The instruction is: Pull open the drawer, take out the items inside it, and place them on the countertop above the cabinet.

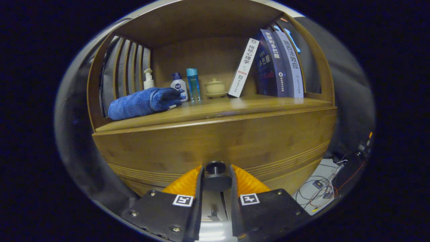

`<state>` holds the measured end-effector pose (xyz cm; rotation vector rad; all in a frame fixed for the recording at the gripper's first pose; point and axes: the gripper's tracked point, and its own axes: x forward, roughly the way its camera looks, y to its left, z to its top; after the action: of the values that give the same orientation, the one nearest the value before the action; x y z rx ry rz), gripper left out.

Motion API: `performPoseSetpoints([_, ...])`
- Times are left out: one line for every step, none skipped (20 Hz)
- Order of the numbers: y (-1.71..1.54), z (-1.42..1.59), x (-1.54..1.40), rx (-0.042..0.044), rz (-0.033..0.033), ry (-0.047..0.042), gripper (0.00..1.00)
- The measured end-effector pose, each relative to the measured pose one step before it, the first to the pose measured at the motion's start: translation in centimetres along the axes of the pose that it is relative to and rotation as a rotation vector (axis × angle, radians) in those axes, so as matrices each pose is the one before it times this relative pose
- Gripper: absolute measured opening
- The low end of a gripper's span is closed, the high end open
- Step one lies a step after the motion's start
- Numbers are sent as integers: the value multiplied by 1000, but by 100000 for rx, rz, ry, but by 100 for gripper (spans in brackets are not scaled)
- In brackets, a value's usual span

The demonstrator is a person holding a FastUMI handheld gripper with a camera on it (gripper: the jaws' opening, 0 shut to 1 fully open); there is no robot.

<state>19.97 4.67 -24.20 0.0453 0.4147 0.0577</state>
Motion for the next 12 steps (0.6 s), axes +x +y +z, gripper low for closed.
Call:
performPoseSetpoints([146,-116,104,-200,331,545,36])
performPoseSetpoints([-92,106,44,-598,294,787,33])
performPoseSetpoints([125,-176,-239,-471,-23,816,30])
performPoseSetpoints([2,-62,-275,-54,-24,397,30])
performPoseSetpoints([-100,-61,-234,233,-241,40,30])
performPoseSetpoints([-114,-31,-367,785,-180,-206,30])
performPoseSetpoints([69,-312,-724,739,-126,-148,30])
performPoseSetpoints([-1,-270,-741,113,-395,-96,30])
performPoseSetpoints([-46,-147,-497,104,-265,38,30])
performPoseSetpoints([-60,-136,-730,173,-179,116,30])
performPoseSetpoints([-84,-233,-590,225,-33,-30,30])
performPoseSetpoints([-54,-162,-588,248,151,-286,30])
